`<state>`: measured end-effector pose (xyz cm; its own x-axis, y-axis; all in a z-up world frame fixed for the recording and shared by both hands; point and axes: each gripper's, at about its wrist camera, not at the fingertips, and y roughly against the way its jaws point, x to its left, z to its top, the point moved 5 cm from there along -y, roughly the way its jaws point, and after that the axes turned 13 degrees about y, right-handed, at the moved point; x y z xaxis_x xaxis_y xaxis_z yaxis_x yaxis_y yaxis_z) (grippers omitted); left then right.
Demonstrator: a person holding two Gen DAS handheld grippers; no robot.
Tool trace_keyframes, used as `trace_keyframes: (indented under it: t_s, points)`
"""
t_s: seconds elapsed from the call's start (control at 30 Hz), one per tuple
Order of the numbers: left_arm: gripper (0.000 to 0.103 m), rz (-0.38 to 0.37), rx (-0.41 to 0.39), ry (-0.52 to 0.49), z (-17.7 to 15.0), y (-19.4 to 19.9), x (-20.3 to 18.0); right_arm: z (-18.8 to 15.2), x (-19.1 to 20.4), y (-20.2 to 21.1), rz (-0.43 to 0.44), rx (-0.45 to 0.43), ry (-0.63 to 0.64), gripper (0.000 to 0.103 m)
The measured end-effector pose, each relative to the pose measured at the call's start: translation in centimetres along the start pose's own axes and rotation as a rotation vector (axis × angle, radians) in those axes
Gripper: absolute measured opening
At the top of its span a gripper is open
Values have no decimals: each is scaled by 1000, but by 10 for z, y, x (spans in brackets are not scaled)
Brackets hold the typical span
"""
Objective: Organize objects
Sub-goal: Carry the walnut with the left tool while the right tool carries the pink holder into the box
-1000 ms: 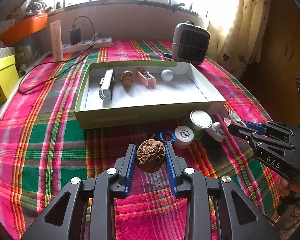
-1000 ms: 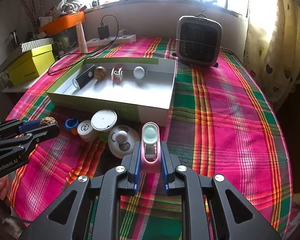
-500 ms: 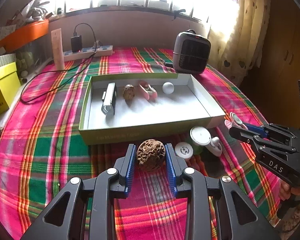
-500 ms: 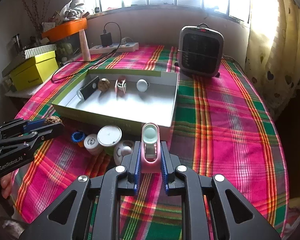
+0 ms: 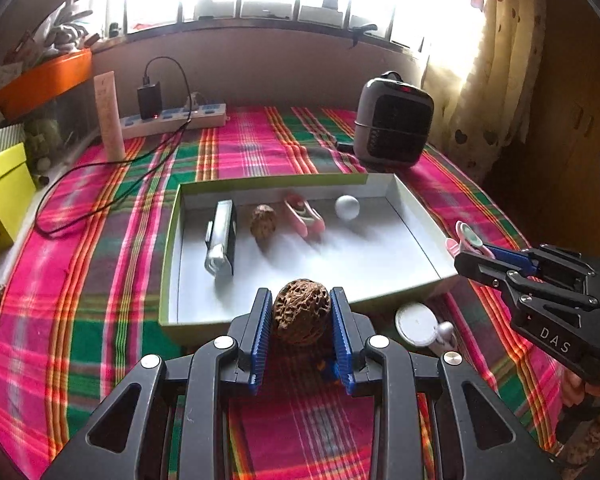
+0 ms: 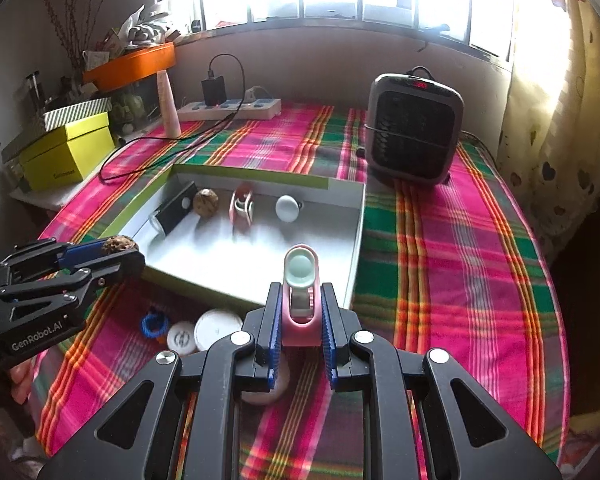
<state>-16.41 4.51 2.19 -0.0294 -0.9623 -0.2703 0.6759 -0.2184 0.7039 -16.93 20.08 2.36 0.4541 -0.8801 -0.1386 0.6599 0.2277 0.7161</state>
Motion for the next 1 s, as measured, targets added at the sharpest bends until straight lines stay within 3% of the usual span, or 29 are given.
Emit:
trace_keyframes:
  t_s: [0.47,1.0]
  points:
    - [27,20,25,9,29,-38,7,30,-18,-41,-1,30,2,18]
    - [27,40,67,-4,40,-73,8,45,-30,-86,-3,98,21,18]
